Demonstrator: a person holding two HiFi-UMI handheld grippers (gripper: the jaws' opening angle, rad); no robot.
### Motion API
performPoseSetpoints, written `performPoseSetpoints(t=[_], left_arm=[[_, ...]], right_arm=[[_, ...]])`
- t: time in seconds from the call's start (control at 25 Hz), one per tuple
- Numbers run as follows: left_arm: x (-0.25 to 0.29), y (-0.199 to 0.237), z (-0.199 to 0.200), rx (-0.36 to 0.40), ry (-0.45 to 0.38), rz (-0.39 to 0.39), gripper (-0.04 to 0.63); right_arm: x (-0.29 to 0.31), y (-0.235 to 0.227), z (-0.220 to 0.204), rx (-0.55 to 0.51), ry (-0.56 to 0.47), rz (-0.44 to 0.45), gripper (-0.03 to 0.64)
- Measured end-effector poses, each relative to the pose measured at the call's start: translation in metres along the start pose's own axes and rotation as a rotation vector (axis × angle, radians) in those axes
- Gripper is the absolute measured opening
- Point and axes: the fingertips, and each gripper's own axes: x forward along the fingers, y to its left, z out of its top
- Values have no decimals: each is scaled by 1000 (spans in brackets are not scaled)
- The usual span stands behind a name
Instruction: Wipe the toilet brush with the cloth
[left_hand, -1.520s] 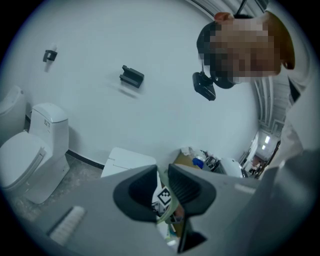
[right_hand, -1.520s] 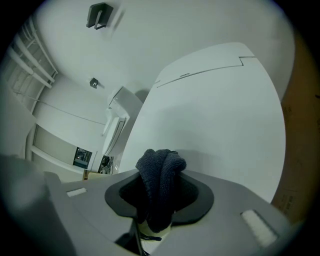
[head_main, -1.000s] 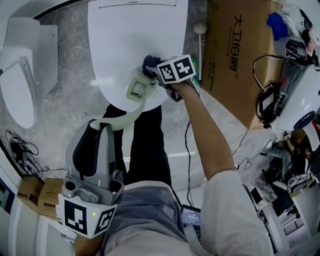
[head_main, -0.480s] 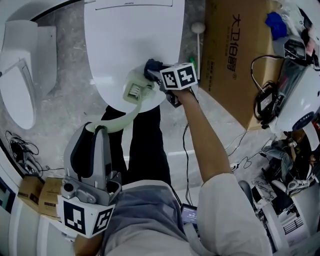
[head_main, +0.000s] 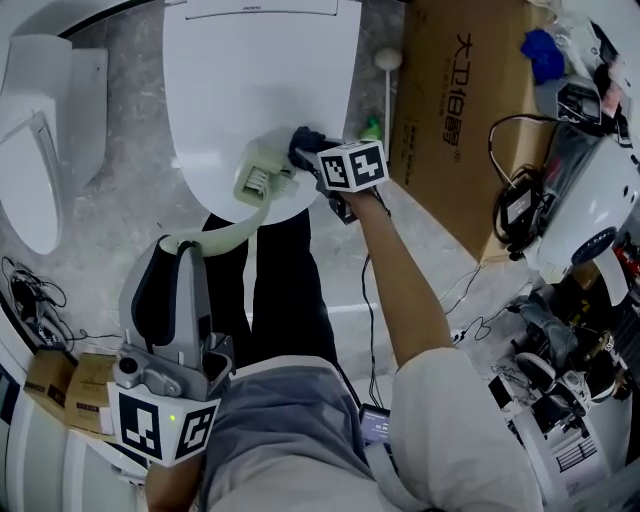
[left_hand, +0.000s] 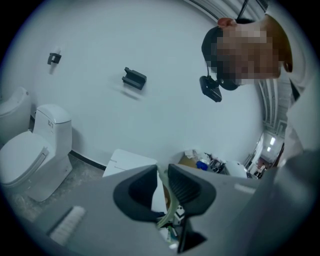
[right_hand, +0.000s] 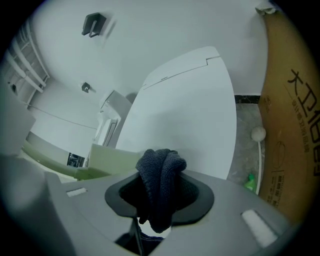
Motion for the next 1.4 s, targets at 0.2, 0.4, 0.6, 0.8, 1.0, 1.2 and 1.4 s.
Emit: performPoseSetpoints(t=[0.2, 0.4, 0.6, 0.8, 1.0, 1.2, 1.4], left_arm=[[-2, -1, 0, 0, -17, 5, 0], [-4, -1, 0, -22, -23, -1, 0], [-5, -3, 0, -28, -28, -6, 0], [-7, -2, 1, -27, -30, -7, 0], [-9, -4, 0, -26, -28, -10, 0], [-8, -4, 1, -15, -24, -14, 0], [-9, -6, 2, 5, -8, -22, 0]], right_arm=[[-7, 2, -11, -35, 44, -24, 120], [-14, 13, -13, -22, 33, -21, 120], [-20, 23, -10, -4, 31, -11, 120], [-29, 34, -7, 26, 25, -6, 120], [-38, 43, -6, 67, 3, 7, 120], [-44, 53, -2, 114, -23, 30, 120], [-51, 66, 2, 175, -49, 60, 119]])
